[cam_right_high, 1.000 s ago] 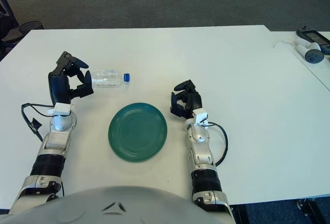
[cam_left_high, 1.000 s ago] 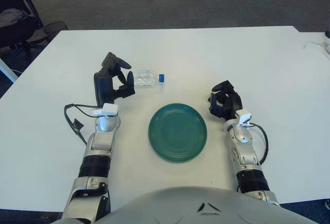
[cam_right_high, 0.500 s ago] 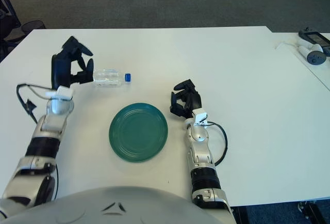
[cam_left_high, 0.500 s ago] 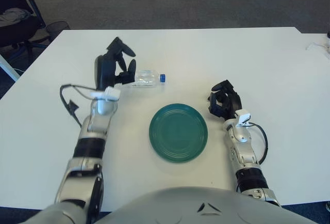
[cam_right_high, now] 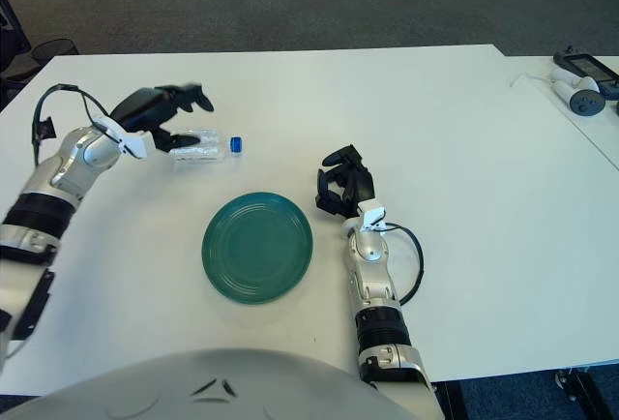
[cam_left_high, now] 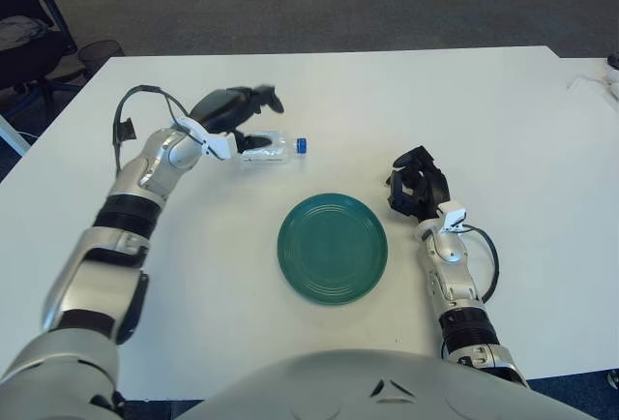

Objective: Put the bottle into the plate.

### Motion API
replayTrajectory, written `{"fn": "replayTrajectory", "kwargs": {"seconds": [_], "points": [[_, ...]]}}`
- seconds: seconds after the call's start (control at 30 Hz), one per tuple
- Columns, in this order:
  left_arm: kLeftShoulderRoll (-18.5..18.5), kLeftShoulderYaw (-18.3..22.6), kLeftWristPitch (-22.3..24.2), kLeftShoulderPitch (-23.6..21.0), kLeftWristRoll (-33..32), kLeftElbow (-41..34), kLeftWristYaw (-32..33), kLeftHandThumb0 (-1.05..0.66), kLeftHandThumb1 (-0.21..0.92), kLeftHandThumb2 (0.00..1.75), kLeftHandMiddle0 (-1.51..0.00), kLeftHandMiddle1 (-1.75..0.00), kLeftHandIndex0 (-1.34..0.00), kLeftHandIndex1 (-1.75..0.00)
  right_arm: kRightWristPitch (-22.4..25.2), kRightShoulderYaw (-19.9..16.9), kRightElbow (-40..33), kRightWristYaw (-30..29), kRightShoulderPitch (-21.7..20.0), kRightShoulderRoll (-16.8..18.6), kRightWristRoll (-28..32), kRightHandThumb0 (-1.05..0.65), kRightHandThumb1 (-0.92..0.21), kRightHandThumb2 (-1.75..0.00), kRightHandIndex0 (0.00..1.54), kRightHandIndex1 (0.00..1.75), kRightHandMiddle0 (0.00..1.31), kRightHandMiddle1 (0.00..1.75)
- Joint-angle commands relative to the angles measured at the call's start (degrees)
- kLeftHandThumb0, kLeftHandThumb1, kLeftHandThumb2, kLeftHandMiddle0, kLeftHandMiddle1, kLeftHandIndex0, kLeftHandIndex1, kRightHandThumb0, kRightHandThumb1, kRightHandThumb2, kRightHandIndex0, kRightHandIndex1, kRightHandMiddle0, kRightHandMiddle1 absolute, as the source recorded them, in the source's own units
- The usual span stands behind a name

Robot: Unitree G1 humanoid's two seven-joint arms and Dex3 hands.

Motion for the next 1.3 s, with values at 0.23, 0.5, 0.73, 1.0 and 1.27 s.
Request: {"fn": "replayTrajectory", "kwargs": {"seconds": [0.23, 0.5, 0.73, 1.0, 1.27], "points": [[2.9, -7.2, 2.7, -7.6, 6.5, 0.1, -8.3, -1.05, 0.9, 0.05, 0.0, 0.0, 0.0, 0.0, 2.5, -0.3, 3.9, -0.7, 1.6, 0.4, -0.1, 0.0, -0.48, -1.11, 0.4, 1.72, 0.37, 1.73], [3.2, -10.0, 1.8, -10.2, 5.6, 1.7, -13.8, -1.05, 0.9, 0.03, 0.0, 0.0, 0.0, 0.0, 2.5, -0.3, 4.4, -1.2, 1.3, 0.4, -0.3, 0.0, -0.47, -1.11, 0.41, 1.71, 0.39, 1.72], [3.1, -11.0, 1.8, -11.7, 3.5, 2.0, -20.4, -1.05, 0.91, 0.03, 0.0, 0.0, 0.0, 0.0, 2.9, -0.1, 4.6, -1.3, 0.9, 0.3, -0.6, 0.0, -0.44, -1.17, 0.42, 1.74, 0.4, 1.74], [3.2, -11.2, 2.6, -11.8, 5.4, 1.3, -19.1, -1.05, 0.91, 0.03, 0.0, 0.0, 0.0, 0.0, 3.3, 0.0, 4.9, -1.3, 0.6, 0.3, -0.6, 0.0, -0.43, -1.19, 0.42, 1.75, 0.4, 1.75], [2.3, -10.7, 2.4, -11.2, 5.9, 3.2, -13.0, -1.05, 0.92, 0.02, 0.0, 0.0, 0.0, 0.0, 3.3, 0.1, 5.3, -0.9, 0.3, 0.2, -0.5, 0.0, -0.43, -1.2, 0.42, 1.75, 0.41, 1.74]]}}
